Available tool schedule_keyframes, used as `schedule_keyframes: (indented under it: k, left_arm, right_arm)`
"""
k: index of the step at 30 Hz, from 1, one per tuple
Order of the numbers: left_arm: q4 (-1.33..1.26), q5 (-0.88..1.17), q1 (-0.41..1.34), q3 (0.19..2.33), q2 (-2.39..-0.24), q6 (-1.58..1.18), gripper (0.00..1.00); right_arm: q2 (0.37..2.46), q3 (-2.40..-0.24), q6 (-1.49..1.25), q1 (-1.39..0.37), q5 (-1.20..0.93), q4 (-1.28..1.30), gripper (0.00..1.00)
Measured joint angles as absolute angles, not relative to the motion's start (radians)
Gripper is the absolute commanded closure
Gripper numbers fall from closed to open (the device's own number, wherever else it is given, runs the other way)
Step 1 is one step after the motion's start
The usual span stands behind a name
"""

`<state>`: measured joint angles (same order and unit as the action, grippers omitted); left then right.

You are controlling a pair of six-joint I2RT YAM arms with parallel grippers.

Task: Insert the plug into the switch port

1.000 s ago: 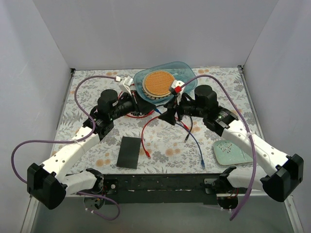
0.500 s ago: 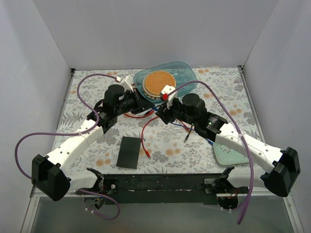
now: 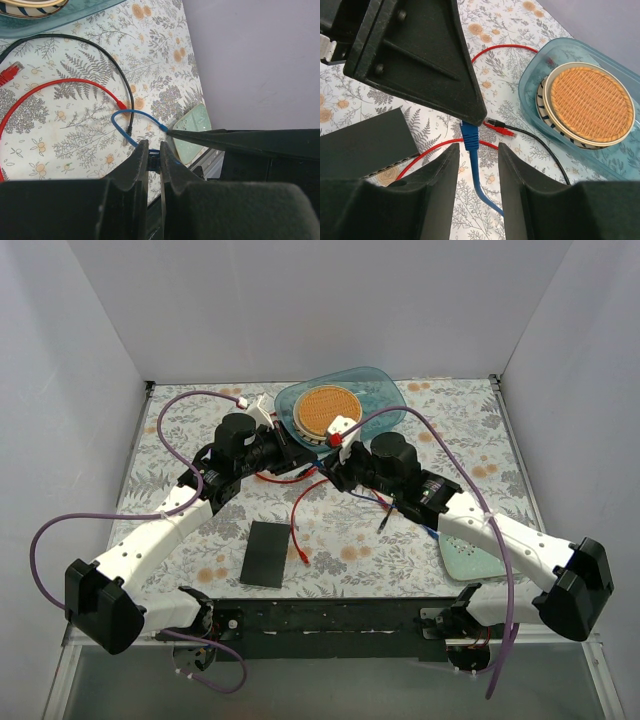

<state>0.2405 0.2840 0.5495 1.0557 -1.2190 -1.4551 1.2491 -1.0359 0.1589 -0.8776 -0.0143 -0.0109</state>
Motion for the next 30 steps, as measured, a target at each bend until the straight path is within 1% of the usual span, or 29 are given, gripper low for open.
schedule_keyframes:
  k: [8, 9, 11, 12, 13, 14, 19, 20, 22, 23, 25, 30]
  left_arm:
    - [0.24, 0.287, 0.55, 1.056, -1.217, -1.456, 1.0]
    - [0.24, 0.29, 0.55, 1.056, -1.217, -1.456, 1.0]
    - [0.239, 0.296, 0.55, 1.056, -1.217, -1.456, 1.0]
    - [0.239, 0.298, 0.55, 1.056, -1.216, -1.456, 1.0]
    - [0.236, 0.299, 0.549, 1.056, -1.215, -1.456, 1.0]
    - [0.233, 0.3, 0.549, 1.056, -1.214, -1.456, 1.0]
    - [0.228, 0.299, 0.545, 1.055, -1.207, -1.454, 1.0]
    - [0.228, 0.299, 0.545, 1.055, -1.206, -1.453, 0.86]
    - [0.229, 0.296, 0.545, 1.053, -1.202, -1.447, 0.47]
    - [0.224, 0.296, 0.545, 1.05, -1.2, -1.443, 0.17]
    - [0.222, 0.293, 0.548, 1.038, -1.19, -1.435, 0.02]
    - [0.271, 0.207, 0.551, 1.023, -1.167, -1.416, 0.02]
  right_arm:
    - [1.268, -1.036, 0.156, -0.878, -0.037, -0.026, 0.58]
    - [1.271, -1.036, 0.155, -0.878, -0.037, -0.027, 0.66]
    - [1.277, -1.036, 0.157, -0.878, -0.037, -0.029, 0.69]
    - [1.279, -1.036, 0.15, -0.878, -0.038, -0.033, 0.75]
    - [1.282, -1.036, 0.147, -0.878, -0.039, -0.036, 0.83]
    - [1.283, -1.036, 0.147, -0.878, -0.039, -0.041, 0.98]
    - [1.284, -1.034, 0.138, -0.878, -0.04, -0.056, 0.99]
    - [1.284, -1.034, 0.137, -0.878, -0.039, -0.056, 0.99]
    - [1.284, -1.034, 0.136, -0.878, -0.04, -0.056, 0.99]
    - [1.284, -1.034, 0.136, -0.878, -0.04, -0.056, 0.99]
    - [1.284, -1.032, 0.135, -0.878, -0.035, -0.056, 0.99]
    - [1.282, -1.009, 0.135, -0.878, -0.03, -0.049, 0.99]
